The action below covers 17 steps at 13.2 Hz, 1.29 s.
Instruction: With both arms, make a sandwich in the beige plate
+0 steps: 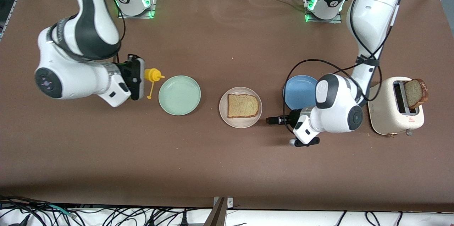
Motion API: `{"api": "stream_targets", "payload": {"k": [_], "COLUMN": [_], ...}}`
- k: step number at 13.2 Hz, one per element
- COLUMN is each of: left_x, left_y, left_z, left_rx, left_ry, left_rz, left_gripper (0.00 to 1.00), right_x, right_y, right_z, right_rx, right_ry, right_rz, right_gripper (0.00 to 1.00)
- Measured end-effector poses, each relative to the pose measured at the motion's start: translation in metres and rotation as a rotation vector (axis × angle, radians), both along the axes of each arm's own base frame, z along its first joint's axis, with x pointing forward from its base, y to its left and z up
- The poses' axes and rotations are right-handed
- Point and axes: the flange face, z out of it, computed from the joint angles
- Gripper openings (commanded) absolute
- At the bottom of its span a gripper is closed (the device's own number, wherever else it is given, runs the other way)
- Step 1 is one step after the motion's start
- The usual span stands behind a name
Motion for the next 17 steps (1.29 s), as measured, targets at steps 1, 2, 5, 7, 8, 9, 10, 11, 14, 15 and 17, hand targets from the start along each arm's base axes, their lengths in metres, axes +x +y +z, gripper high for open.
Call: {"api": "stream_targets", "payload": {"k": [1,2,5,7,8,9,10,11,14,15,17], "left_x": [0.002,0.004,0.006,0.004,0.003,0.002,0.001,0.0,-0.007,-0.01,-0.017], "left_y": [0.017,0.04,0.103,0.128,0.135,0.139,0.141,0.142,0.148,0.153,0.165], "left_z": [0.008,0.016,0.04,0.053,0.058,0.063,0.068,0.075,0.105,0.118,0.148], "left_rx": [0.055,0.108,0.25,0.326,0.351,0.374,0.398,0.418,0.429,0.429,0.431], "left_ry": [-0.002,0.001,0.014,0.02,0.021,0.02,0.017,0.011,0.001,-0.002,-0.01], "left_rz": [-0.02,-0.034,-0.061,-0.078,-0.084,-0.092,-0.107,-0.128,-0.185,-0.193,-0.197], "left_gripper": [1.0,1.0,1.0,1.0,1.0,1.0,1.0,1.0,1.0,1.0,1.0], "right_x": [-0.009,-0.021,-0.052,-0.06,-0.059,-0.058,-0.058,-0.06,-0.074,-0.081,-0.093], "right_y": [0.026,0.056,0.124,0.154,0.161,0.168,0.173,0.18,0.211,0.221,0.238], "right_z": [0.003,0.005,0.007,0.001,-0.006,-0.014,-0.021,-0.027,-0.039,-0.042,-0.045], "right_rx": [-0.051,-0.106,-0.249,-0.279,-0.286,-0.3,-0.333,-0.379,-0.512,-0.55,-0.636], "right_ry": [-0.011,-0.033,-0.127,-0.19,-0.21,-0.225,-0.248,-0.29,-0.432,-0.467,-0.556], "right_rz": [0.013,0.028,0.063,0.039,0.019,0.013,0.023,0.053,0.118,0.118,0.142], "right_gripper": [0.0,0.0,0.0,0.0,0.0,0.0,0.0,0.0,0.0,0.0,0.0]}}
